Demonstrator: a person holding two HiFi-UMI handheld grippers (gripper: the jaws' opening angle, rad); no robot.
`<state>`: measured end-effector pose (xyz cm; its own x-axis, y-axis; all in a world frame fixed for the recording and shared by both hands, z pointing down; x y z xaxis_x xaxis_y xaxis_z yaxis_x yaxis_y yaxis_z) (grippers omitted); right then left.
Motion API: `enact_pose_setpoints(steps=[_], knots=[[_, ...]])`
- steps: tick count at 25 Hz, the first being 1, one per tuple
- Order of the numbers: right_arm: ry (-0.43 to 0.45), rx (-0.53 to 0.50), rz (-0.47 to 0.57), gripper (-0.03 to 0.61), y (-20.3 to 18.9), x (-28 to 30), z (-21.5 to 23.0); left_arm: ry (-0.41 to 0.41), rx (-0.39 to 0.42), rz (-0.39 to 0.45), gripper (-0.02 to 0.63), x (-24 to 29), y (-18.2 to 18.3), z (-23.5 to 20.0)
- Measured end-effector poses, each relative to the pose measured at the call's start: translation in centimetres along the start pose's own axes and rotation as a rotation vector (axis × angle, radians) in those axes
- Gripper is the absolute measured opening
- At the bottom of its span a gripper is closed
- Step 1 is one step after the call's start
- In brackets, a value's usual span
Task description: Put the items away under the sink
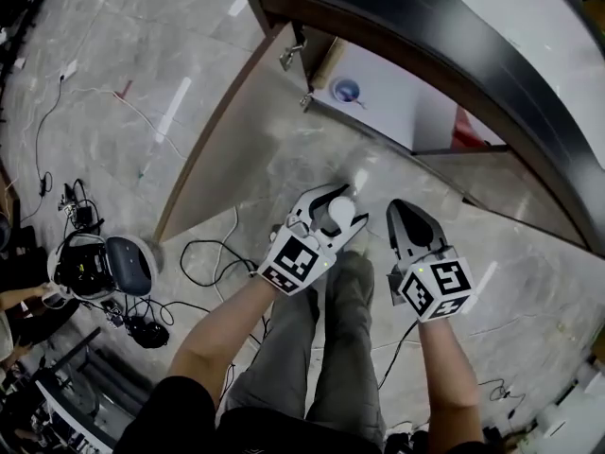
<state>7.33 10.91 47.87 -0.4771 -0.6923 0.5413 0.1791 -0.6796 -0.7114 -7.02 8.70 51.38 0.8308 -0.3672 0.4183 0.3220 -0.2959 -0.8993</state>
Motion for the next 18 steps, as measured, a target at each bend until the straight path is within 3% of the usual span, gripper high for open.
enact_pose_setpoints(steps=[11, 18], knots=[[-0.027, 0.017, -0.023, 0.035, -4.0, 5.0, 3.8, 0.005, -0.004, -0.014, 0.242, 3.4, -5.8, -2.4], [-0.045, -0.044, -0.007, 0.035, -5.8, 7.9, 5.9, 0.012, 0.001, -0.014, 0.242, 5.9, -8.6, -3.3]])
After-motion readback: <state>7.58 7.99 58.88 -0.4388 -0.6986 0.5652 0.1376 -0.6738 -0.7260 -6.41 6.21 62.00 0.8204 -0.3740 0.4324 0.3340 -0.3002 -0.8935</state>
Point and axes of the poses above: the fingertips, and each gripper's own axes: x forward along the fingers, z to its right, y out of its top, the point moved 7 cm from there along -x, backward along the fingers, and after that the axes turned 5 degrees about x, right-handed, at the moved point
